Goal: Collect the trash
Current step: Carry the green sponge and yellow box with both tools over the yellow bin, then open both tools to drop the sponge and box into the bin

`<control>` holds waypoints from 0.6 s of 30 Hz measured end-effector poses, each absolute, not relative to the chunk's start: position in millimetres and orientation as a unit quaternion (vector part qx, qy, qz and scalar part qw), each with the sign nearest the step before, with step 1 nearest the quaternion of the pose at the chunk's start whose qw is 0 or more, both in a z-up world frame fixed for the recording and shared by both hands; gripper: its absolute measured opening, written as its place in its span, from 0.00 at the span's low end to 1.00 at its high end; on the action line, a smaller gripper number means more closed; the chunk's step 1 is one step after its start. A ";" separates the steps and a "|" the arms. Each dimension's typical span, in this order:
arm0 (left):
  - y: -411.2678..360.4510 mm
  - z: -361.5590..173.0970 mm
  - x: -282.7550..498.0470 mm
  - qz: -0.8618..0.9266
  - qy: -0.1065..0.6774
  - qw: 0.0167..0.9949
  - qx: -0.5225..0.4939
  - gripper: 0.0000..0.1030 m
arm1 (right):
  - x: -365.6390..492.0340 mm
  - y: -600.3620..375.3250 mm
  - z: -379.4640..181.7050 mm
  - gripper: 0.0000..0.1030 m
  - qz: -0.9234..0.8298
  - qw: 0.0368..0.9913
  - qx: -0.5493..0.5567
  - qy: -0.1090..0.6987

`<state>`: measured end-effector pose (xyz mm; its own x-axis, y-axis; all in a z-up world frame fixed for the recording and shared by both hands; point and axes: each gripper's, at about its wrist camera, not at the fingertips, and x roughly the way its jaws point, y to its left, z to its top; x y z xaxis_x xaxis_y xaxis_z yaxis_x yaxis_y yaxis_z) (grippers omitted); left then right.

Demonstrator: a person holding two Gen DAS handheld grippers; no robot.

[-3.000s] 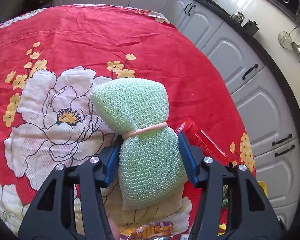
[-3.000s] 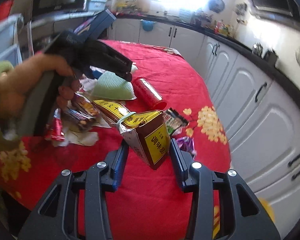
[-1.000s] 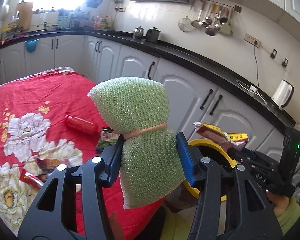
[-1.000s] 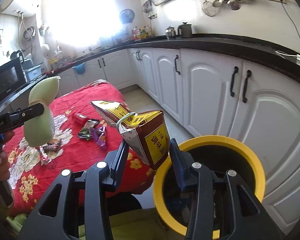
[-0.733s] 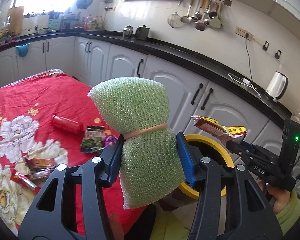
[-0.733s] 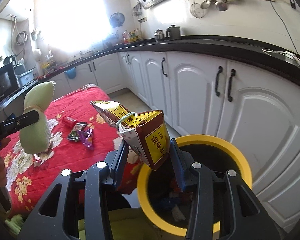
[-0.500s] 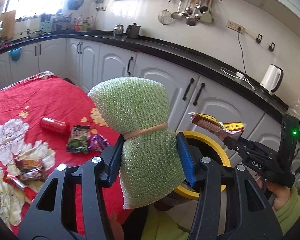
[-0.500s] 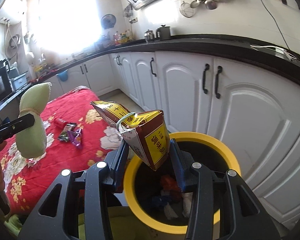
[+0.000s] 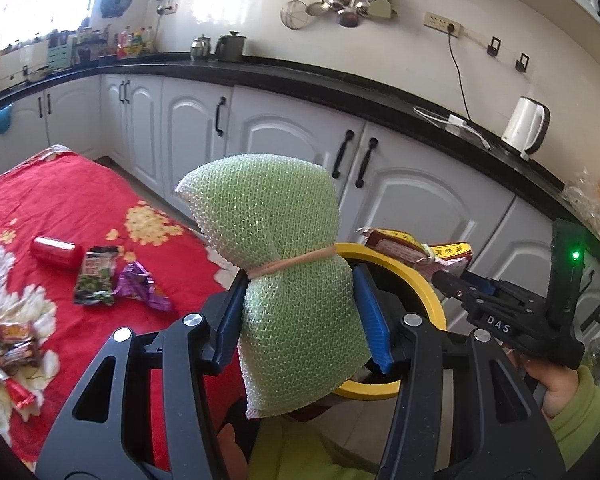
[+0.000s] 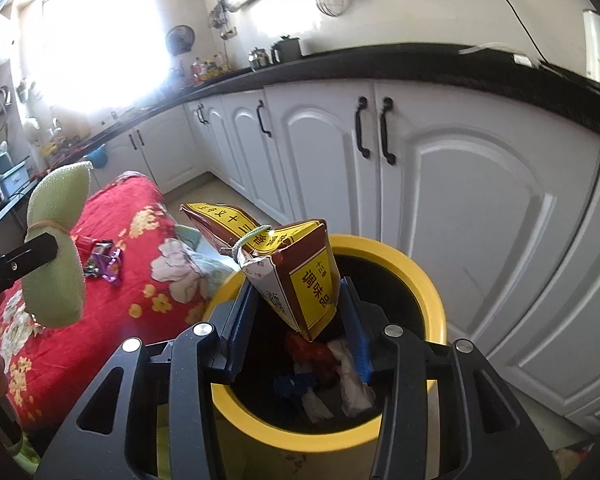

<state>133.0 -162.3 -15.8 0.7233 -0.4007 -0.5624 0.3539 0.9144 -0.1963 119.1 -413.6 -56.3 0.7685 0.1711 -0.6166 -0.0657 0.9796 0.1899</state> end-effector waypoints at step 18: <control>-217.0 -47.9 164.9 -0.230 0.342 0.911 -0.016 0.43 | 121.8 -431.6 -97.1 0.38 0.028 0.922 0.076 0.380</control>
<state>164.9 -217.0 -47.9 0.6608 -0.4300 -0.6152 0.4083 0.8937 -0.1861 121.8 -431.6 -97.1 0.7100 0.1089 -0.6958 0.0064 0.9869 0.1610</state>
